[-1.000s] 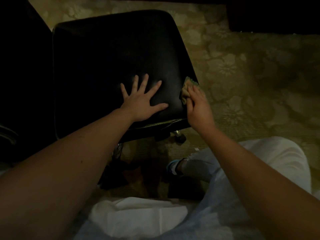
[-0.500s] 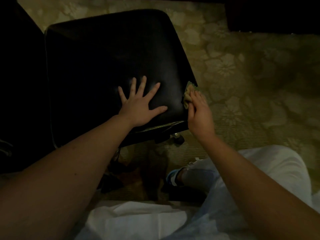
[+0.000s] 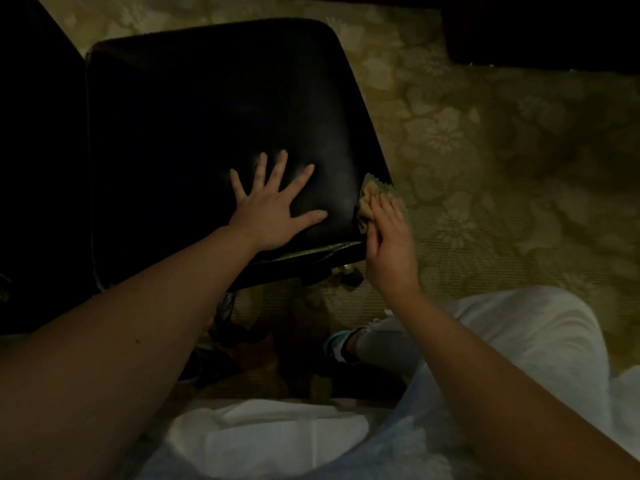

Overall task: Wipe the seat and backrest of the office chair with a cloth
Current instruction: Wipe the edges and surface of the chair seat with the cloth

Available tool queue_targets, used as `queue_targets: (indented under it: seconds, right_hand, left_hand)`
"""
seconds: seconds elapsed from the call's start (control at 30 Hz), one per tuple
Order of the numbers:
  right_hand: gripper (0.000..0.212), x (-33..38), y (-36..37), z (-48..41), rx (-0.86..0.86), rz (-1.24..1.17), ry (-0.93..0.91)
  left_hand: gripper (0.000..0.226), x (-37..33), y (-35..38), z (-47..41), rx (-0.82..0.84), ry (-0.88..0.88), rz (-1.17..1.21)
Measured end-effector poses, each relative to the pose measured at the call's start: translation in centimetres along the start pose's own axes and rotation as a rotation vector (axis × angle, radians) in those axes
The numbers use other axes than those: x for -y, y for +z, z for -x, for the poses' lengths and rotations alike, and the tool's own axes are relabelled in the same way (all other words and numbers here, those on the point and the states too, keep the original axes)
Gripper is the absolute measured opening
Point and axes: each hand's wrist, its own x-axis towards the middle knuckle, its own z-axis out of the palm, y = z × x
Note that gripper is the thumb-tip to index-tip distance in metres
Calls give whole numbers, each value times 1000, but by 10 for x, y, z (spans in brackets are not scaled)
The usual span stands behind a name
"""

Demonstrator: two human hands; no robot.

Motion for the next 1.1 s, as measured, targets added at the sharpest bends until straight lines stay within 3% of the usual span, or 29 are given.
queue_targets:
  seconds: [0.13,0.33,0.53,0.8,0.93,1.1]
  right_hand:
    - [48,9,9,13,-25,11,72]
    - [46,3,6,15,-27,44,-5]
    - [45,2,7,13,-86,-17,120]
    - [46,4,3,23,7,61,-98]
    - [47,5,4,20,-38,-9,-16]
    - [47,11,13,20,-79,-61,65]
  left_hand:
    - [87,-3,-2,0,-3,-15,-2]
    - [86,-3,-4,0,14,-17,6]
    - [85,-5,-3,1,3,-22,-6]
    - [81,-5,-8,4,41,-22,7]
    - [72,8,-14,14,-33,-21,-2]
    - [78,33,-10,45,-39,-180,0]
